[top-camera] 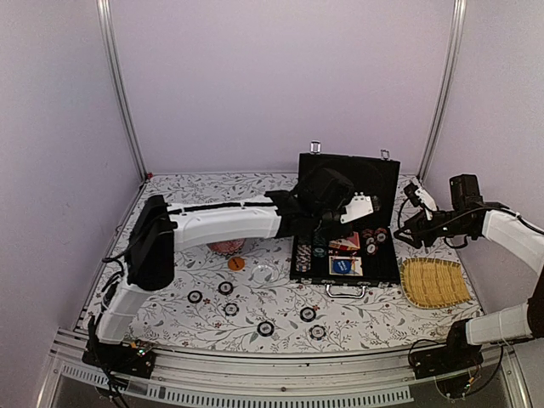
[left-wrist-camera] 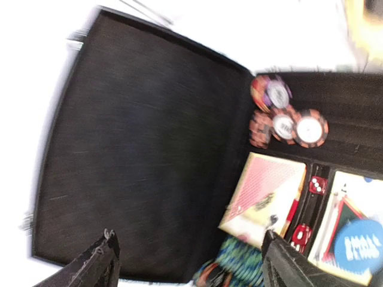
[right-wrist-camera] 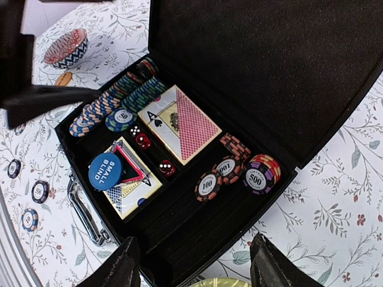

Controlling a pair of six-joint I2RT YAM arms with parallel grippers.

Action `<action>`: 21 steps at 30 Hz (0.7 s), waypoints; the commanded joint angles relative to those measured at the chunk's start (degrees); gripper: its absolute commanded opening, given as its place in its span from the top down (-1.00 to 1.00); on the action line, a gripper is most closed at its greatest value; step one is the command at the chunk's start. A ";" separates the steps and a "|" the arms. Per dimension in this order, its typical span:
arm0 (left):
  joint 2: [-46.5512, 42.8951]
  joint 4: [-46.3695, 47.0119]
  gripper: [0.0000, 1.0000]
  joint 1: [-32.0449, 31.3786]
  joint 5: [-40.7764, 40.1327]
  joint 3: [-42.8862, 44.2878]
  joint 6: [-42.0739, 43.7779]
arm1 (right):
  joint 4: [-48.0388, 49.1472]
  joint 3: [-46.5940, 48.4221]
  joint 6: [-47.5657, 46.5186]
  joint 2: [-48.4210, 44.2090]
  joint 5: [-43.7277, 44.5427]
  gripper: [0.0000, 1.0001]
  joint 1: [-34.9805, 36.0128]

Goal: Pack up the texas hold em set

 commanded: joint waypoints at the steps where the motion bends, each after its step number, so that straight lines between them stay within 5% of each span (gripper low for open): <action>1: -14.42 0.20 -0.66 -0.17 1.12 -8.31 -7.10 | -4.55 7.19 -1.47 2.04 -1.94 -0.26 1.09; 12: -44.85 -4.94 -0.67 1.78 -2.53 -43.36 -32.69 | -9.53 25.85 -2.94 21.89 9.54 -0.21 18.00; 21: -60.52 -9.17 -0.67 3.43 -8.65 -57.65 -47.00 | -12.42 42.12 1.80 41.62 12.81 -0.18 24.30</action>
